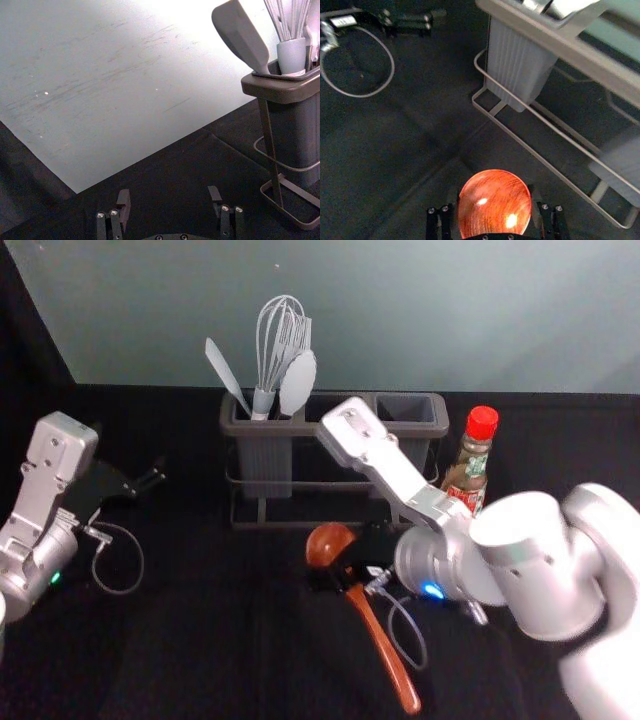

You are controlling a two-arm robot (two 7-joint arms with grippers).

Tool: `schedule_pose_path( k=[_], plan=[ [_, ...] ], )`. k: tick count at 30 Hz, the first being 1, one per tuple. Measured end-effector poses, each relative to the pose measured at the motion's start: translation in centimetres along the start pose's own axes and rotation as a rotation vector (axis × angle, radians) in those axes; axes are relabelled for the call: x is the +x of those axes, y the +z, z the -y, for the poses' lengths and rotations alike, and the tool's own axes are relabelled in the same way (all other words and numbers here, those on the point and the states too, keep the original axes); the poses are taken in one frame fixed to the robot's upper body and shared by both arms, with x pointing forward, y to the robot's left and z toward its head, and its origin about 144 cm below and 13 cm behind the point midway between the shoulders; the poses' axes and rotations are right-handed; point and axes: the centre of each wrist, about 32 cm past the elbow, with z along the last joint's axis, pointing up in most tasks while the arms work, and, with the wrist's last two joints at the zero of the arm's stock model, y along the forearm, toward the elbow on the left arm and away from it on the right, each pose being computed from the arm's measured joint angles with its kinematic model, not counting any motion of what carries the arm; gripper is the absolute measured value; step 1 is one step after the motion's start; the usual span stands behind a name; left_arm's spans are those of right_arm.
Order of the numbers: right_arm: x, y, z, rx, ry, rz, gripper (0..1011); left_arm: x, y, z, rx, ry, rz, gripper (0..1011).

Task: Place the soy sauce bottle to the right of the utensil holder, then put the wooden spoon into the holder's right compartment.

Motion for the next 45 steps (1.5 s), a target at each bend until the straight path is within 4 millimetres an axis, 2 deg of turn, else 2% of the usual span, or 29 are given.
schedule_pose_path(
  k=[8, 20, 36, 45],
  plan=[
    [-0.6, -2.4, 3.6, 0.159, -0.050, 0.049, 842, 0.0, 0.0, 0.0, 0.000, 0.000, 0.000, 1011],
    [-0.8, -5.9, 6.4, 0.329, -0.131, 0.101, 842, 0.0, 0.0, 0.0, 0.000, 0.000, 0.000, 1011],
    [-0.2, -9.5, 7.7, 0.581, -0.222, 0.139, 842, 0.0, 0.0, 0.0, 0.000, 0.000, 0.000, 1011],
    [0.1, -11.3, 7.4, 0.724, -0.231, 0.169, 842, 0.0, 0.0, 0.0, 0.000, 0.000, 0.000, 1011]
  ],
)
